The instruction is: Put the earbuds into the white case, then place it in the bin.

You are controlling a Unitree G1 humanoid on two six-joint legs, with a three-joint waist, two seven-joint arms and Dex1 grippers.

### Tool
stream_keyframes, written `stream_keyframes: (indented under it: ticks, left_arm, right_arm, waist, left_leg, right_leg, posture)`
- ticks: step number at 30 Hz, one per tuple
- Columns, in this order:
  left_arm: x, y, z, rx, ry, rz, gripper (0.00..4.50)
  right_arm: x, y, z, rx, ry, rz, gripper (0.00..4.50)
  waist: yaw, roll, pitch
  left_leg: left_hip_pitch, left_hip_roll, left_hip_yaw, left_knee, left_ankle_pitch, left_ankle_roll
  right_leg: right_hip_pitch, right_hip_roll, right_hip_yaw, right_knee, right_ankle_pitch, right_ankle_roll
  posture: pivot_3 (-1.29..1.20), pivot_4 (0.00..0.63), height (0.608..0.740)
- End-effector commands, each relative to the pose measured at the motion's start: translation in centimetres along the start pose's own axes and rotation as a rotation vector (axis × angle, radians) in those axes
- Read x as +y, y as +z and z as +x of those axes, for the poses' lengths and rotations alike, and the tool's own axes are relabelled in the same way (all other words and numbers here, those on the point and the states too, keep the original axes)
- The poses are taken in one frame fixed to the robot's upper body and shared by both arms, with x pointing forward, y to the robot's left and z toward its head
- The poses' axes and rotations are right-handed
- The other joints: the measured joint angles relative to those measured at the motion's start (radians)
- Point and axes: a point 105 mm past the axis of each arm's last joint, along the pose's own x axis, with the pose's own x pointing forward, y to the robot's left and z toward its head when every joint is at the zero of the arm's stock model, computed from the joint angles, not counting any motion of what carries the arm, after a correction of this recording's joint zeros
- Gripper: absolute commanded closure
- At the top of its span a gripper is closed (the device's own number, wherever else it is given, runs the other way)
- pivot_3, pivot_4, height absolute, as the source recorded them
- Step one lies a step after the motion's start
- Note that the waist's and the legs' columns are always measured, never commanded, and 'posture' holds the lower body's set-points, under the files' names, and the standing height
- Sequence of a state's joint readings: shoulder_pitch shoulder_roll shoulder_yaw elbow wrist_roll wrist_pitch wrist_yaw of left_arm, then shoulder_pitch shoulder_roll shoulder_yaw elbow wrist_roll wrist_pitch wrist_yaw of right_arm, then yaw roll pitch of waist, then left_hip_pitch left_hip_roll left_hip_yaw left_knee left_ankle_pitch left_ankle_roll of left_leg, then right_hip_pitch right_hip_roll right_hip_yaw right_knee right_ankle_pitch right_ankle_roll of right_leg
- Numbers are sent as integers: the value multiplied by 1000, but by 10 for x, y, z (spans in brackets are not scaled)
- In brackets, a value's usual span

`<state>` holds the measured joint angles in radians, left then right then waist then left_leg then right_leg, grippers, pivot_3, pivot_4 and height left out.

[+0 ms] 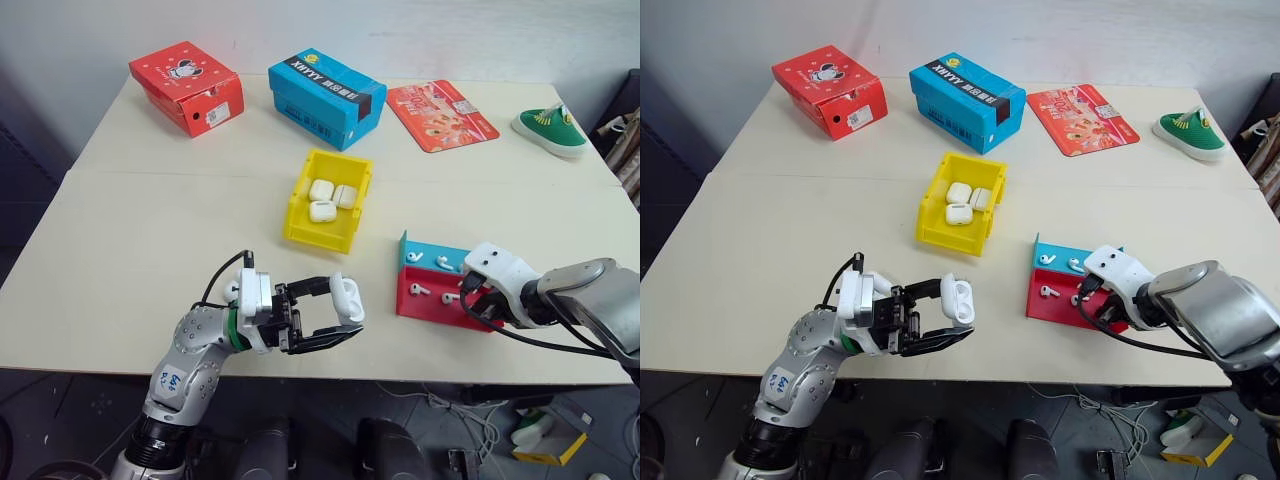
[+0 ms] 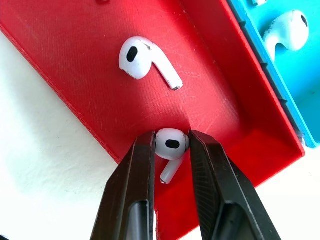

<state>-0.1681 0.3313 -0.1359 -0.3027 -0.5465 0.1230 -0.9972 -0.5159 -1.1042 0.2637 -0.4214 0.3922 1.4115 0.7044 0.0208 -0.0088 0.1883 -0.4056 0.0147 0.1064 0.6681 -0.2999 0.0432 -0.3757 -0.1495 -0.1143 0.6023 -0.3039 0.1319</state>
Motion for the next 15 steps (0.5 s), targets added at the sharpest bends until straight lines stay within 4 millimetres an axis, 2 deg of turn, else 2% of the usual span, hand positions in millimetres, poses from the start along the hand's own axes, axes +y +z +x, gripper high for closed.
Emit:
stream_keyframes:
  ticks: [1,5,8,10,12,13,15]
  left_arm:
    - [-4,11,2,-26,-17,34,1712]
    - [-4,13,1,-38,-21,35,1712]
    - [-11,21,2,-72,-106,-72,1712]
    - [-6,29,2,-110,-100,-71,1712]
    - [1,40,6,-156,-101,-57,1712]
    - [3,44,8,-174,-112,-51,1712]
    - [7,49,12,-199,-138,-53,1712]
  right_arm:
    - [-1,-7,1,18,2,2,4008]
    - [-5,0,-5,-33,2,11,4025]
    - [-12,6,-35,-113,66,2,4025]
    - [5,27,-61,-325,261,-74,4025]
    - [27,46,-94,-607,475,-159,4025]
    - [32,53,-109,-754,541,-169,4025]
    - [34,65,-130,-1017,568,-182,4025]
  waist:
    - [0,0,0]
    - [0,0,0]
    - [3,3,2]
    - [4,4,2]
    - [3,4,2]
    - [4,3,2]
    - [3,2,2]
  left_leg:
    - [0,0,0,0,0,0]
    - [0,0,0,0,0,0]
    - [-1,0,0,0,0,0]
    - [-1,0,0,0,0,0]
    - [-1,0,0,-1,0,1]
    - [0,0,0,-1,0,1]
    - [1,1,-1,-1,0,0]
  right_leg:
    - [0,0,0,0,0,0]
    - [0,0,0,0,0,0]
    - [0,0,0,0,0,0]
    - [0,0,0,0,0,0]
    - [0,1,-1,-1,0,0]
    - [1,2,-1,-1,0,1]
    - [4,3,-3,1,1,1]
  posture:
    - [0,150,740]
    - [0,150,740]
    - [0,150,740]
    - [0,150,740]
    - [0,150,740]
    - [0,150,740]
    - [0,150,740]
